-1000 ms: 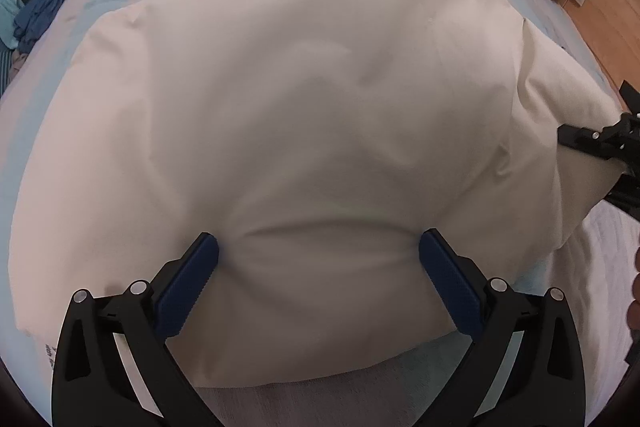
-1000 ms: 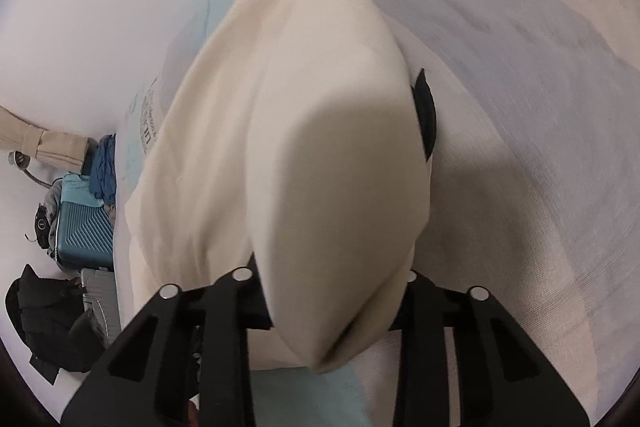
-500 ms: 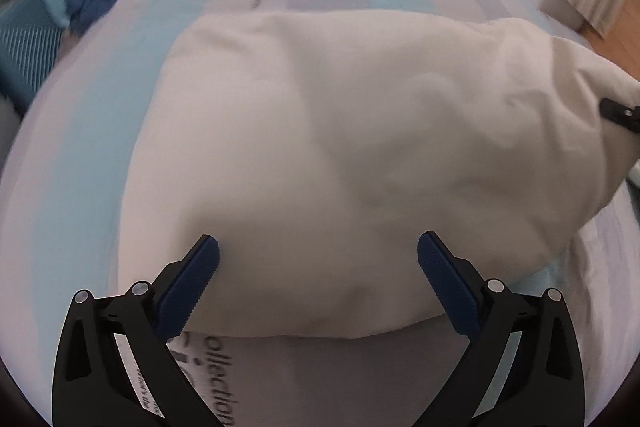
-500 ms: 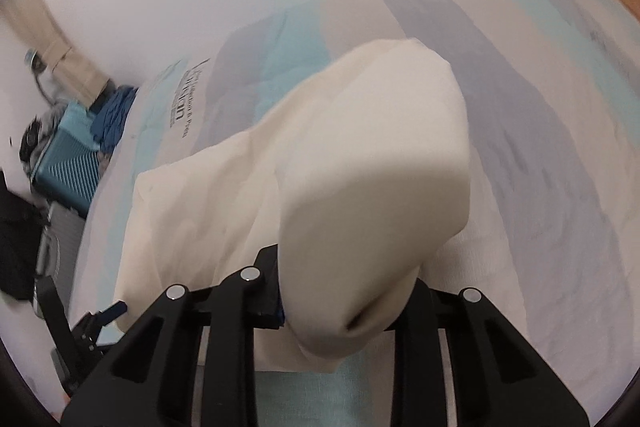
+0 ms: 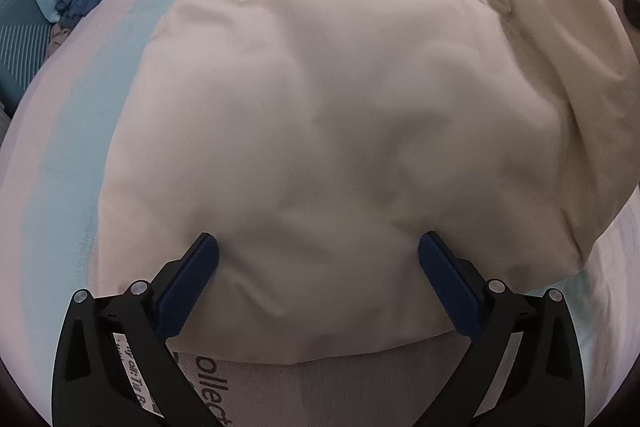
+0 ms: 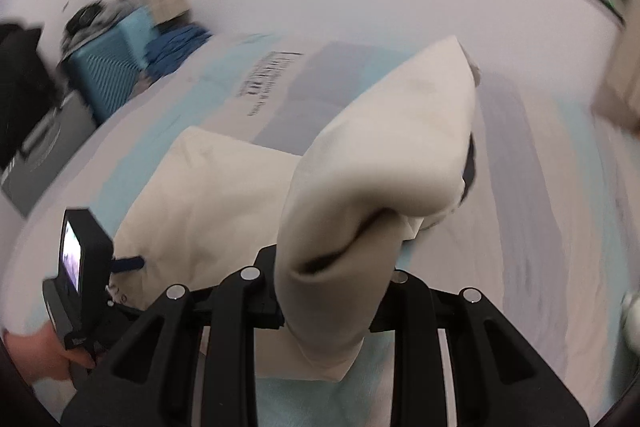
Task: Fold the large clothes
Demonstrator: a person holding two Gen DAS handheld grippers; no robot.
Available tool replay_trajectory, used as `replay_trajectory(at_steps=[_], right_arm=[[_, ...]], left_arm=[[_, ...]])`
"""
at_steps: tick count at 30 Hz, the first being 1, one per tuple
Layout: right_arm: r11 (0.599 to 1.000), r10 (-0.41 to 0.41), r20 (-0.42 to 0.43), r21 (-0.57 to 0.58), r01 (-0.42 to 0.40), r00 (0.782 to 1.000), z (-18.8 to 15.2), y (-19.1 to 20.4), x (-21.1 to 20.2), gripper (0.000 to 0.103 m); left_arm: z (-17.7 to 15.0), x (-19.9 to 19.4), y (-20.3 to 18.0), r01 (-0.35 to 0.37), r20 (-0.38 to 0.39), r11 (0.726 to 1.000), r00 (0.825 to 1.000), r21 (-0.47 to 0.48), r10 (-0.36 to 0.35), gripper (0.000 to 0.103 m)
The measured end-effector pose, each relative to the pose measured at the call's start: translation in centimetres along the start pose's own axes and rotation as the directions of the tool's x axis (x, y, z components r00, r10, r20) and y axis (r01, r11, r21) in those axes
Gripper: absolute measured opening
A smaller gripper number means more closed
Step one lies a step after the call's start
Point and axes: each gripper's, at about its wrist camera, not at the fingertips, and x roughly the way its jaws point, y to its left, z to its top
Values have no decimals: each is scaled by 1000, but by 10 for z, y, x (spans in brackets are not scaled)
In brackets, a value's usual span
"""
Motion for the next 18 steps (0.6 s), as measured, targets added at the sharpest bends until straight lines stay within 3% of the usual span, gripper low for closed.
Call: replay_trajectory(at_steps=[2, 6, 11, 18], right_arm=[[997, -13, 8, -77, 13, 1000, 4, 16, 0, 25], [983, -6, 16, -185, 9, 1000, 7, 41, -1, 25], [964, 5, 14, -265, -1, 1000, 7, 68, 2, 25], [939, 14, 20, -343, -6, 1000, 2, 104, 7, 25]], left_arm=[[2, -12, 9, 37, 17, 999, 999, -38, -36, 97], [11, -40, 36, -6, 66, 998, 998, -65, 11, 97], [5, -13, 61, -1, -21, 995, 1000, -98, -1, 97], [0, -26, 77, -9, 23, 991, 1000, -136, 12, 97]])
